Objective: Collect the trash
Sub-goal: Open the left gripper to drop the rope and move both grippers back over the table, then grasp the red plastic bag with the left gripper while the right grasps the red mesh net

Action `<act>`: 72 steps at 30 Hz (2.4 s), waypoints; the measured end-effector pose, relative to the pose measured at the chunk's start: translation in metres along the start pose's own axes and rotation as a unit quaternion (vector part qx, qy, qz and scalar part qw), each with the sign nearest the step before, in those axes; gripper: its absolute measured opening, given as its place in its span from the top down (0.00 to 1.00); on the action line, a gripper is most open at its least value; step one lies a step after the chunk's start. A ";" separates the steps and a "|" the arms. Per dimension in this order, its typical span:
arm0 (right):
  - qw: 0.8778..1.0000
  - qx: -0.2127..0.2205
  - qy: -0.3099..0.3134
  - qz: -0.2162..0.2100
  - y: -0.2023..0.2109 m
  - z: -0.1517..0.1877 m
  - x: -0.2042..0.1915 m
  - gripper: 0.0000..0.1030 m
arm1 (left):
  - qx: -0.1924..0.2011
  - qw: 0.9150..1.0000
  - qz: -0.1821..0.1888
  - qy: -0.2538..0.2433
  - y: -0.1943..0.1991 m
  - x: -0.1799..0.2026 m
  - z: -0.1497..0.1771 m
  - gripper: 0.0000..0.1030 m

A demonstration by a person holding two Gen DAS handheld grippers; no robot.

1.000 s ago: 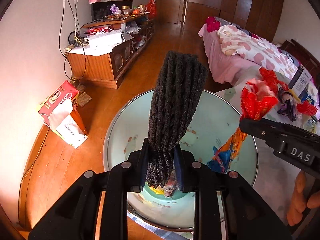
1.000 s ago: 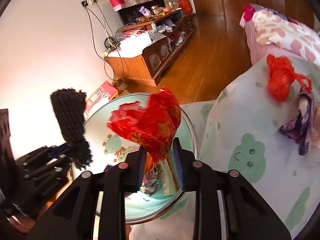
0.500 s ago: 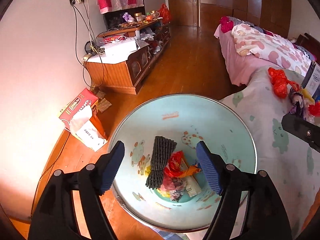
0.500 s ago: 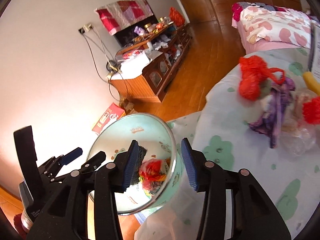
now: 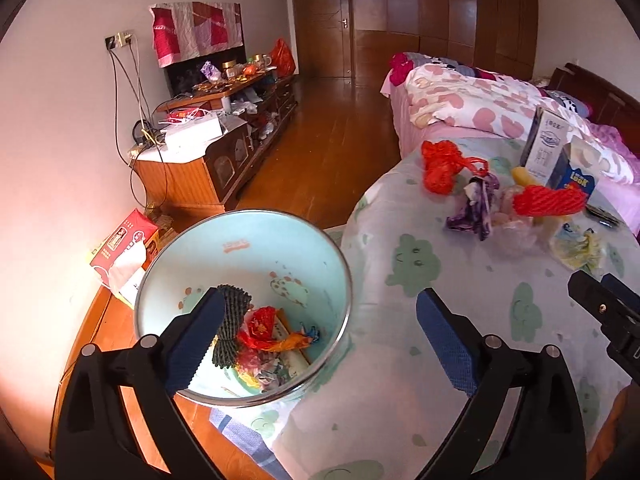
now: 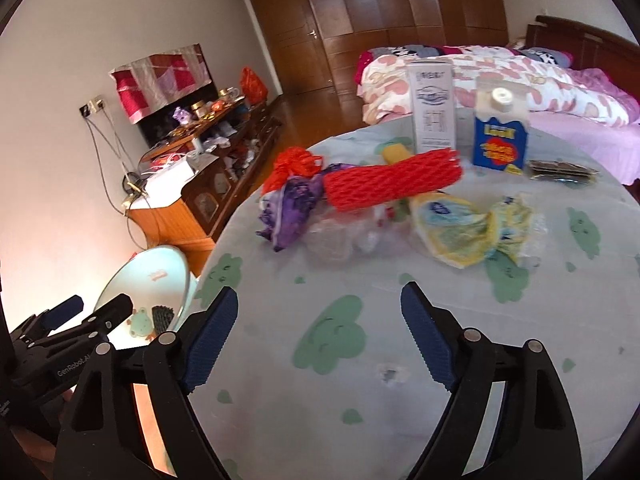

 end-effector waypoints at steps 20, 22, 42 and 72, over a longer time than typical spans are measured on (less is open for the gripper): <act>0.984 0.033 -0.138 0.106 0.043 0.000 0.172 0.13 | -0.042 0.995 0.074 -0.054 -0.014 0.084 0.029 0.06; 0.984 0.028 -0.136 0.110 0.041 -0.003 0.179 0.17 | -0.044 0.995 0.076 -0.055 -0.018 0.086 0.029 0.06; 0.994 0.018 -0.099 0.039 0.004 -0.063 0.125 0.32 | 0.011 0.996 0.079 -0.048 -0.049 0.089 -0.059 0.15; 0.982 0.053 -0.175 0.038 0.020 -0.098 0.174 0.87 | -0.042 0.991 0.103 -0.073 -0.162 0.111 -0.134 0.26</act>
Point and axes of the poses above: each gripper's, at about its wrist camera, not at the fingertips, and y roughly against the way its jaws point, x to its right, z to its underside, the point moved 6 cm from there along -y, roughly the way its jaws point, and after that the axes turned 5 degrees about -y, right-handed, at the moved point
